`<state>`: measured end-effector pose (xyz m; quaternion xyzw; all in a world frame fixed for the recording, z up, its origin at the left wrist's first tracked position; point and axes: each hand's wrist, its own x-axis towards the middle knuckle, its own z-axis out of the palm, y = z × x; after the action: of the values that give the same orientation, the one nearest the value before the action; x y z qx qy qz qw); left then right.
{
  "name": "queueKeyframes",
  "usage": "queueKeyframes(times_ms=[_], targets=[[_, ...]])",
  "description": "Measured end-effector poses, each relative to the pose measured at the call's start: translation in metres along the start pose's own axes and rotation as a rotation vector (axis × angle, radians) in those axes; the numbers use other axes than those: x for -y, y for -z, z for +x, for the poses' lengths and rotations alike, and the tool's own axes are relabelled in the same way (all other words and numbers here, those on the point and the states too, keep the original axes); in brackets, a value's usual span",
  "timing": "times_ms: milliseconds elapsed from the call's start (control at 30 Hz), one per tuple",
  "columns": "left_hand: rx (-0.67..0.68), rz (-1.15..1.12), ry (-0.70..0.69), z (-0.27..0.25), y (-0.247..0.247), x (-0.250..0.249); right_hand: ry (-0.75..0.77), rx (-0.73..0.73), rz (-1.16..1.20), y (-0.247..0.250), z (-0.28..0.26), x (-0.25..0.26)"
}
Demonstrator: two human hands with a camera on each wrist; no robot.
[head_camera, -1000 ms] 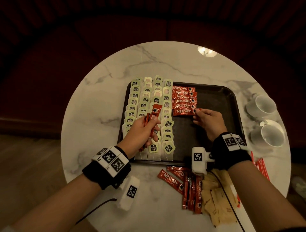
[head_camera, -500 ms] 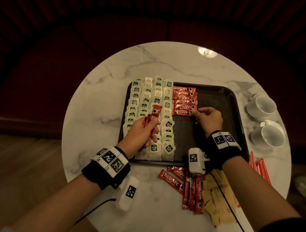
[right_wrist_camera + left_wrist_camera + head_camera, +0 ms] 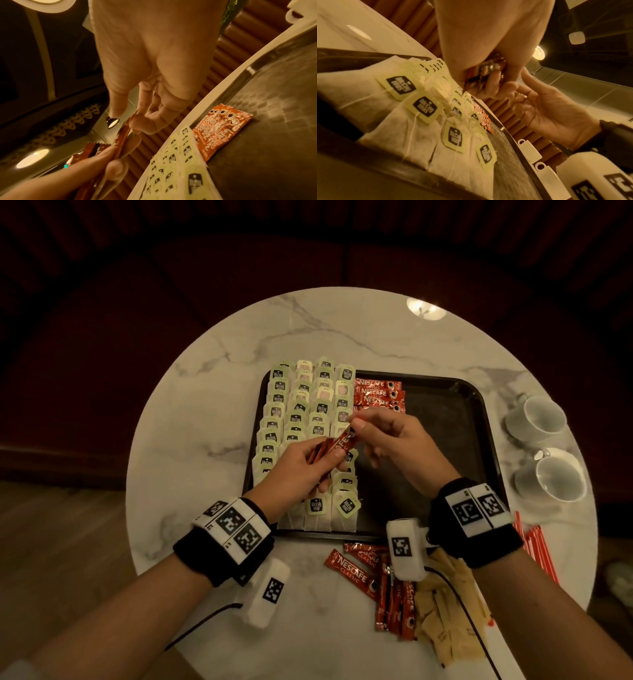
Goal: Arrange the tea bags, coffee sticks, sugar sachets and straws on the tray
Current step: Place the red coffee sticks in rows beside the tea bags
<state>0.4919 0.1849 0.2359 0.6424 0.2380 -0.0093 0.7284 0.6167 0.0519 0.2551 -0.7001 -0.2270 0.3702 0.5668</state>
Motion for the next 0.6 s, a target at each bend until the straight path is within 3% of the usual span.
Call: queueKeyframes(times_ms=[167, 400, 600], targets=[[-0.107, -0.036, 0.004, 0.002, 0.002, 0.002, -0.012, -0.055, 0.065, 0.008, 0.004, -0.008], [-0.261, -0.042, 0.020, 0.000, 0.017, 0.012, -0.125, -0.478, 0.405, 0.040, -0.002, -0.033], [-0.285, -0.028, 0.003, -0.002, 0.017, 0.019, -0.236, -0.555, 0.299, 0.051, 0.002, -0.054]])
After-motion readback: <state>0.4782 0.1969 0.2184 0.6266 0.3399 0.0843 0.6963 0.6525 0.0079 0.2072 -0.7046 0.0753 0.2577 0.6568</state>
